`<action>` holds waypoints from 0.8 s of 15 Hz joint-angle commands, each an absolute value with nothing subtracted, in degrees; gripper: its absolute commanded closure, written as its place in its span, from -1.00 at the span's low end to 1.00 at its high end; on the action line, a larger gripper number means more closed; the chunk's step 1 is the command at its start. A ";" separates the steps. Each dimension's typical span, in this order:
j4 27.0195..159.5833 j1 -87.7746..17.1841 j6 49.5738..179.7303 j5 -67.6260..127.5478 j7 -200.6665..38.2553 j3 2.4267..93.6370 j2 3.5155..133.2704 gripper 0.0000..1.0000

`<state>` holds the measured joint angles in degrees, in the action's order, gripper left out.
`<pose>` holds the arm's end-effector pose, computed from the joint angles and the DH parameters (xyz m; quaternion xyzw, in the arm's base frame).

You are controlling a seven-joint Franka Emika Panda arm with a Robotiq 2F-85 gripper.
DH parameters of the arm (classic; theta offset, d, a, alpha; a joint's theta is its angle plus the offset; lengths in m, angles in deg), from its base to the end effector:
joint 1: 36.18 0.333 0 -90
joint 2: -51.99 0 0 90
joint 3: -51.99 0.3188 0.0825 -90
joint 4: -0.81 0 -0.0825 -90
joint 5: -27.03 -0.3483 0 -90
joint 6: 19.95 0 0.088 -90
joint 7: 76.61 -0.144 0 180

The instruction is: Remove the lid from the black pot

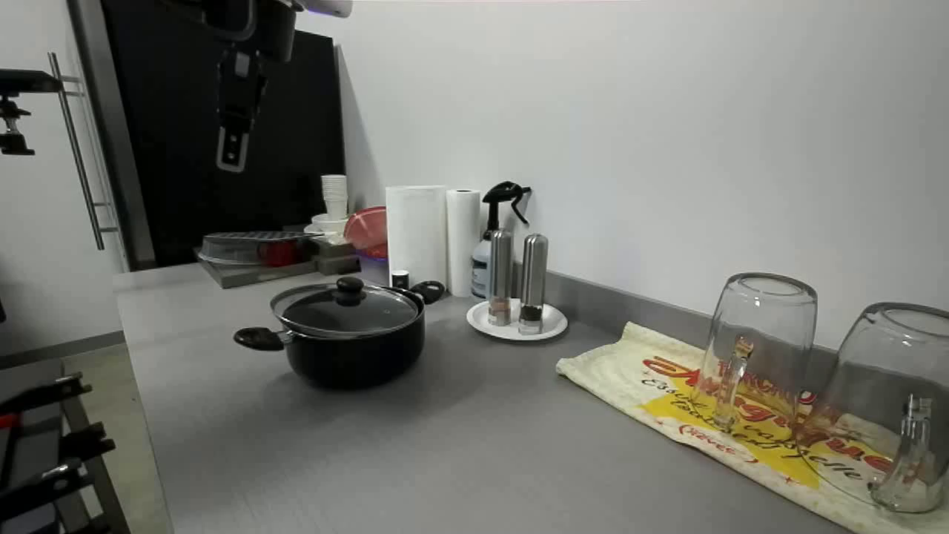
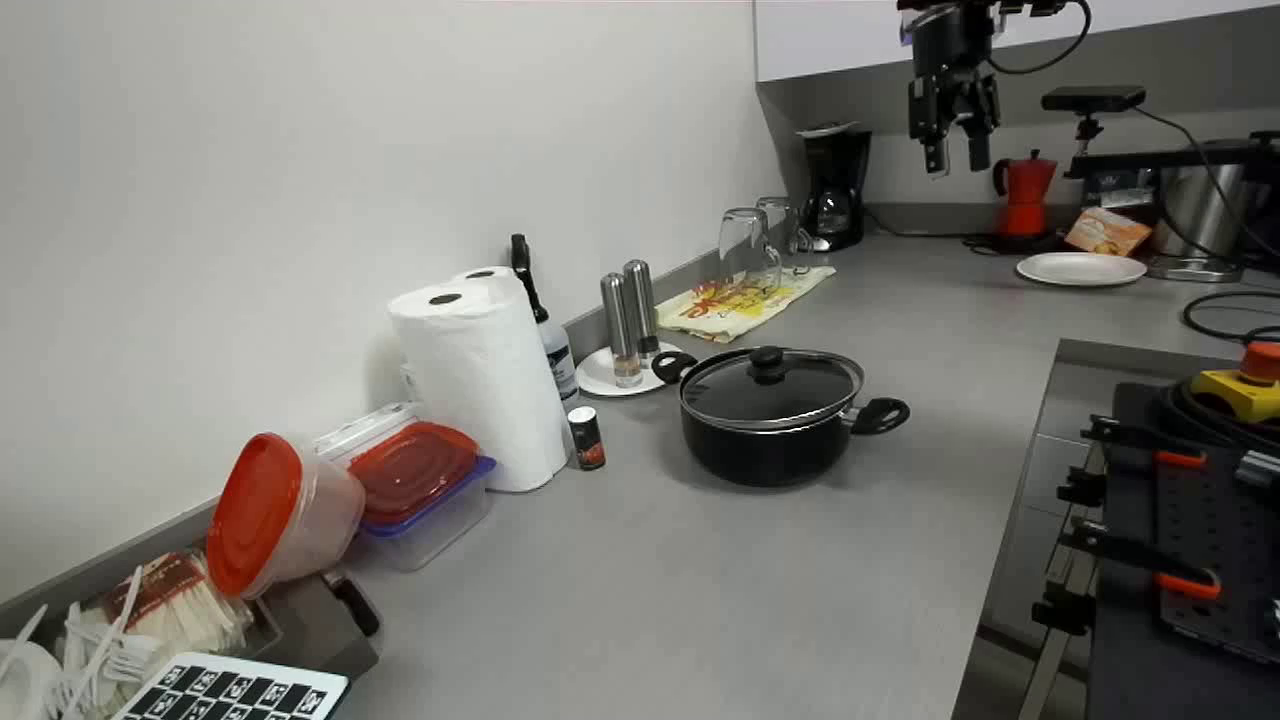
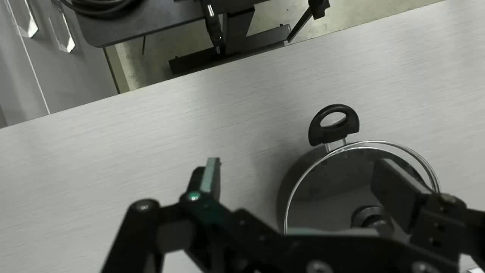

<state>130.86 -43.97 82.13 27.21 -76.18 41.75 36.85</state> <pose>0.3808 -0.1265 0.4287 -0.9825 0.1459 0.1089 0.0392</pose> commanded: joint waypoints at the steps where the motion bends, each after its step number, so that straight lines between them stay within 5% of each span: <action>1: 130.77 -44.42 82.08 27.11 -76.07 42.16 36.89 -1.00; 12: 126.15 -42.32 84.04 25.82 -78.25 44.88 42.28 -1.00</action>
